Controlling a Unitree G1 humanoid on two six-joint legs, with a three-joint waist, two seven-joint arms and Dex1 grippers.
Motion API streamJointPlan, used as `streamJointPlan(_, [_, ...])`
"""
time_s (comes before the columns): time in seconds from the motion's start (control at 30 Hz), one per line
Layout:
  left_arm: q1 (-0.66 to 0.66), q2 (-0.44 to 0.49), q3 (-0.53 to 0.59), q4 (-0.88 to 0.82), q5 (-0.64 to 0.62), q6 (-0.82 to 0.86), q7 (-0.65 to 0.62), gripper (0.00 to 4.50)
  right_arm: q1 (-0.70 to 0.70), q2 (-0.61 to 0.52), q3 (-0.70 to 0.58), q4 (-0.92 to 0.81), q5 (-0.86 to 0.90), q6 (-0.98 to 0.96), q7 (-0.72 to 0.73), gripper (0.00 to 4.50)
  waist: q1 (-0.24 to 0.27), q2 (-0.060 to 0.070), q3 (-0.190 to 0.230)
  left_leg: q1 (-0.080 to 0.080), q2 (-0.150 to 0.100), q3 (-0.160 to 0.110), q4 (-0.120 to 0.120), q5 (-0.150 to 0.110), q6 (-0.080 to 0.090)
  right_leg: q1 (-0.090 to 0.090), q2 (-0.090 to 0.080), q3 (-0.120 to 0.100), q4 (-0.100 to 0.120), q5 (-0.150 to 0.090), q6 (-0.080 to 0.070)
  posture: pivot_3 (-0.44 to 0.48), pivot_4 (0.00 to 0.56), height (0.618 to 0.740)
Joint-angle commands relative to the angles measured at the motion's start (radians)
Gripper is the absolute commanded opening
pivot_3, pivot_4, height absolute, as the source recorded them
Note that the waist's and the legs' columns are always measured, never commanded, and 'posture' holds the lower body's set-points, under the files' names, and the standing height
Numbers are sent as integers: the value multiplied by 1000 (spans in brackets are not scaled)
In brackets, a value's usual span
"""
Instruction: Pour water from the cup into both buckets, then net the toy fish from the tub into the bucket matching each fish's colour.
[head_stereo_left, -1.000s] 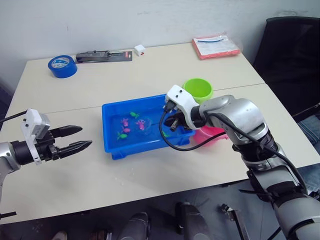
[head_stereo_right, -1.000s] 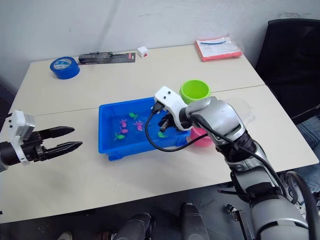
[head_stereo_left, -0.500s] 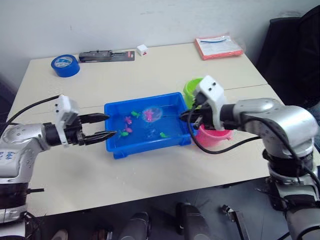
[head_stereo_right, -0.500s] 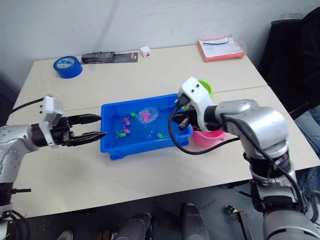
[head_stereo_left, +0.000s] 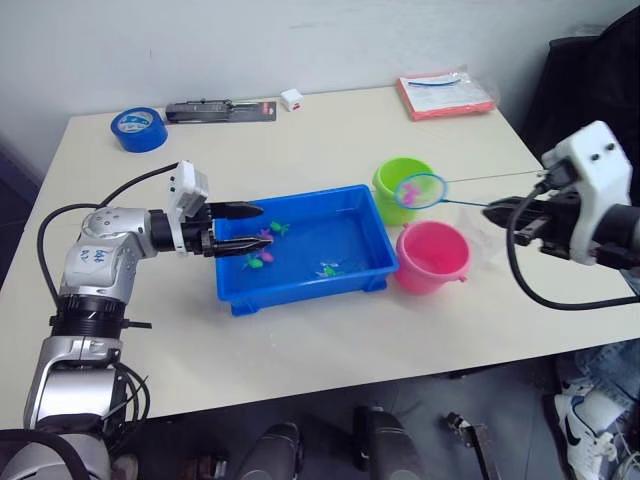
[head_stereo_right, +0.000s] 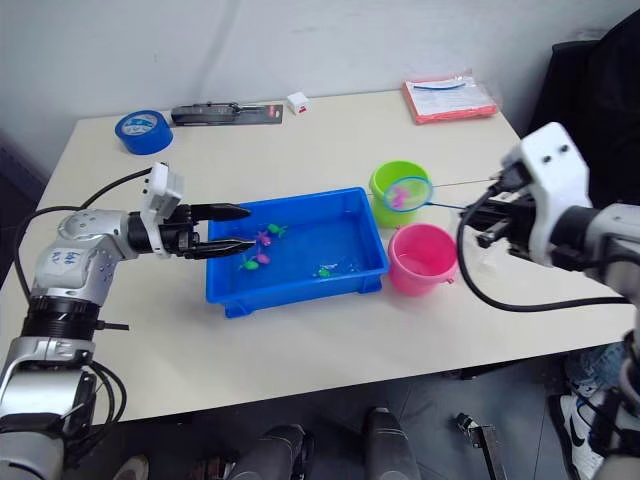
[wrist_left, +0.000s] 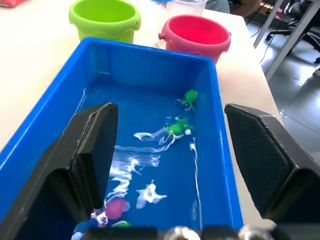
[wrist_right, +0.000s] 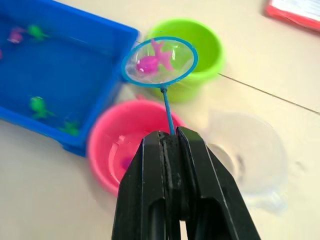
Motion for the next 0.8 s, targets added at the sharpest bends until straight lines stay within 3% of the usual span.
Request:
streamJointPlan(0.03, [-60,-22,-4,76,29,-58,-41,3709,123,-71,-58,-119,-37,-87,-6,793,4,0,0,0,0,0,0,0,0,0,0,0,0,0,0,0,150,740])
streamJointPlan(0.23, [-109,-55,-4,168,64,-111,-70,3709,388,-93,-78,-228,-178,-375,-26,793,11,-1,0,0,0,2,1,0,0,-1,0,1,2,0,0,0,150,740])
streamJointPlan(0.53, [-81,-66,13,158,70,-117,-71,3709,728,-85,-77,-139,-553,-957,-42,793,13,-2,-1,0,-2,2,4,0,1,0,0,1,4,0,1,0,150,740])
streamJointPlan(0.8, [-38,-56,29,106,61,-93,-56,3709,843,-14,-83,27,-795,-1475,-113,793,12,-2,-1,0,-1,2,6,0,0,1,0,1,4,0,1,0,150,740])
